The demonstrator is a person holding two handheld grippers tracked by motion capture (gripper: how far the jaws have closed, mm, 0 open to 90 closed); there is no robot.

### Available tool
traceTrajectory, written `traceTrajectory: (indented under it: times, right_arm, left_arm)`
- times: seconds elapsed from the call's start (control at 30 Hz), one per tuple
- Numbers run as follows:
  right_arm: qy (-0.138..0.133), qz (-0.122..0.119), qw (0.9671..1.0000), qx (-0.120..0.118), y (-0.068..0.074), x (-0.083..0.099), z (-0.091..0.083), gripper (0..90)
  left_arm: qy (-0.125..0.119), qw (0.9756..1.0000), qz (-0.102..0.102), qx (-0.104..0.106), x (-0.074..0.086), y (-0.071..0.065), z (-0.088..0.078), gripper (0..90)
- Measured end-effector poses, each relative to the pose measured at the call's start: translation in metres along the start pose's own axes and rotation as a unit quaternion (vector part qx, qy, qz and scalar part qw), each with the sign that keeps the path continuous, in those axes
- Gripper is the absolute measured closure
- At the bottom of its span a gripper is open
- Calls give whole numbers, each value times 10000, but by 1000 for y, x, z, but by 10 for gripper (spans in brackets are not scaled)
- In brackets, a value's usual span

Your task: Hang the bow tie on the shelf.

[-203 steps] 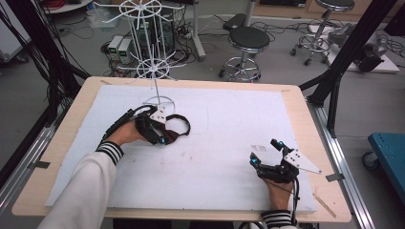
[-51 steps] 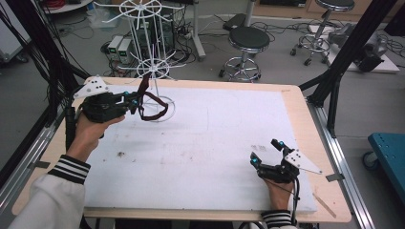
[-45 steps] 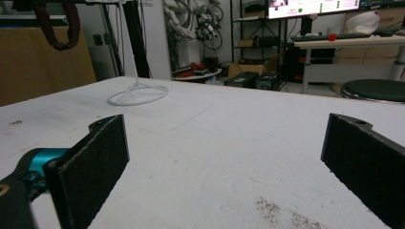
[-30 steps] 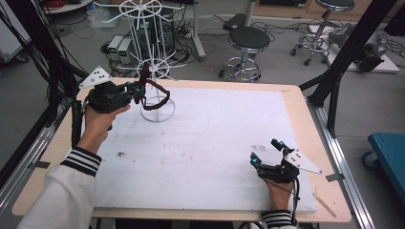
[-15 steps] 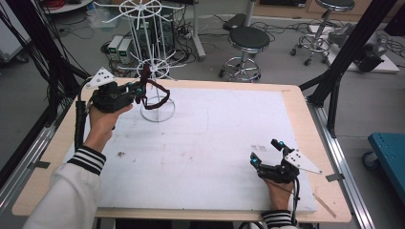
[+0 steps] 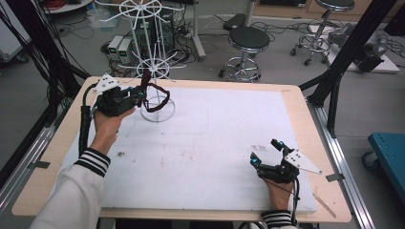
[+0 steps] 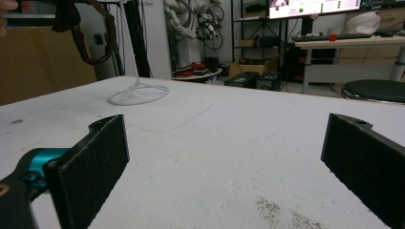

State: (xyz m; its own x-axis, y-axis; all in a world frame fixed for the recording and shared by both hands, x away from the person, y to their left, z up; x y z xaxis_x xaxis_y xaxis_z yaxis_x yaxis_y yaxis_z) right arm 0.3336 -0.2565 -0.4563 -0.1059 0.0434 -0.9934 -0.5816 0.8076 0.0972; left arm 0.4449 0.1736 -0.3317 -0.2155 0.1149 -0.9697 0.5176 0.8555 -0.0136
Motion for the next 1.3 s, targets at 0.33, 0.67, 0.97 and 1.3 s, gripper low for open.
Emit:
traceTrajectory:
  times: [0.33, 0.67, 0.97, 1.3]
  right_arm:
    - [29, 19, 10000, 0, 0, 0, 0, 16]
    - [3, 7, 10000, 2, 0, 0, 0, 15]
    - [17, 8, 10000, -10, 0, 0, 0, 16]
    - [23, 10, 10000, -16, 1, 0, 0, 15]
  left_arm:
    - [158, 9997, -90, -164, 20, 8, 3, 764]
    - [400, 9987, -212, -249, 38, 17, 6, 764]
    - [543, 9979, -220, -266, 46, 21, 8, 761]
    - [515, 9986, 110, 77, 49, 19, 5, 167]
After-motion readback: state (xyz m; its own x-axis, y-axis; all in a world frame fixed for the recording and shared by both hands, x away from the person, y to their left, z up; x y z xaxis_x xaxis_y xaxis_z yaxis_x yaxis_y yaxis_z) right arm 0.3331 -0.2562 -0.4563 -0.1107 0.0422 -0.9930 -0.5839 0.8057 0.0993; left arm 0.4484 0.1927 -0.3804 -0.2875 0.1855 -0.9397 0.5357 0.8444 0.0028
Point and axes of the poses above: each handheld gripper's, and its own axes: z roughly forward along the jaws, x roughly out of its underside, y roughly to its left, the point moved 7 cm from there along z, roughly forward along the jaws, and after that the axes turned 2 degrees about -x, right-handed, at the moved point
